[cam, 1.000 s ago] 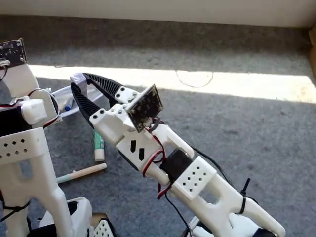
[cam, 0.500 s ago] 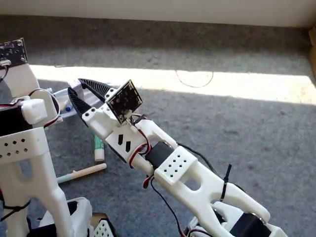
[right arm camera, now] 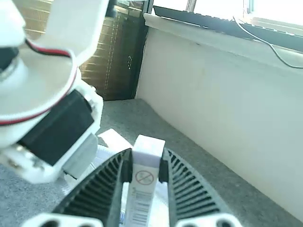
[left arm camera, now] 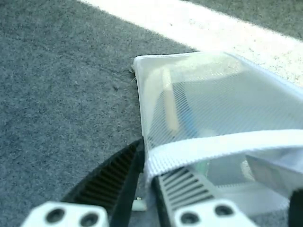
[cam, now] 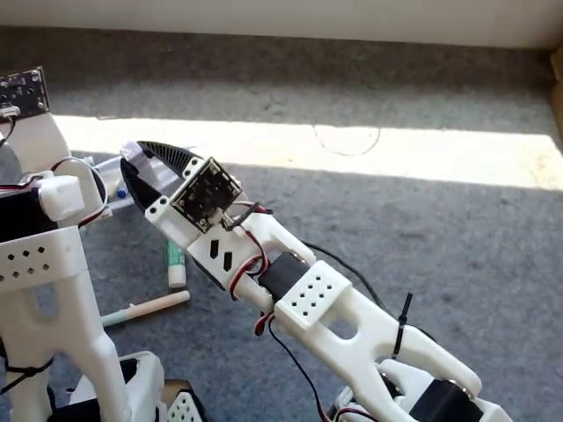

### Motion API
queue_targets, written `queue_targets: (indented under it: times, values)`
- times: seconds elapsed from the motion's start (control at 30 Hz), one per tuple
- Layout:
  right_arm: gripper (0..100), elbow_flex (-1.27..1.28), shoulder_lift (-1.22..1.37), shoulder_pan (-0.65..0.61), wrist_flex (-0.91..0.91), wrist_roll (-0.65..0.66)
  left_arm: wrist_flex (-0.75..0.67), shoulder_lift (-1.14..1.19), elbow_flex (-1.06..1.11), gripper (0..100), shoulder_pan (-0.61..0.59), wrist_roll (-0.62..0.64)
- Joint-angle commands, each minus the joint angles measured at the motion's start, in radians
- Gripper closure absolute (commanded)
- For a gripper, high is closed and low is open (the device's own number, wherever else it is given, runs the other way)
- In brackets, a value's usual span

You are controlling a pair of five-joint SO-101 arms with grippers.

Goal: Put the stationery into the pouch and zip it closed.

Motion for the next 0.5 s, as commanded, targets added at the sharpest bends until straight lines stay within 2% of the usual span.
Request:
queue_targets:
  times: [0.0, 0.2, 0.37, 0.47]
  values:
    - [98.1, -0.01, -0.021, -0.007, 0.038, 0.011, -0.008, -0.019, -0.002, 99, 0.013, -0.009]
    - [97.5, -0.025, -0.021, -0.007, 0.099, 0.011, -0.008, -0.019, -0.002, 99, 0.013, -0.009]
    - [88.2, -0.025, -0.021, -0.007, 0.101, 0.011, -0.008, -0.021, -0.002, 99, 0.001, -0.009]
    - [87.6, -0.024, -0.021, -0.007, 0.101, 0.011, -0.008, -0.022, -0.002, 99, -0.027, -0.009]
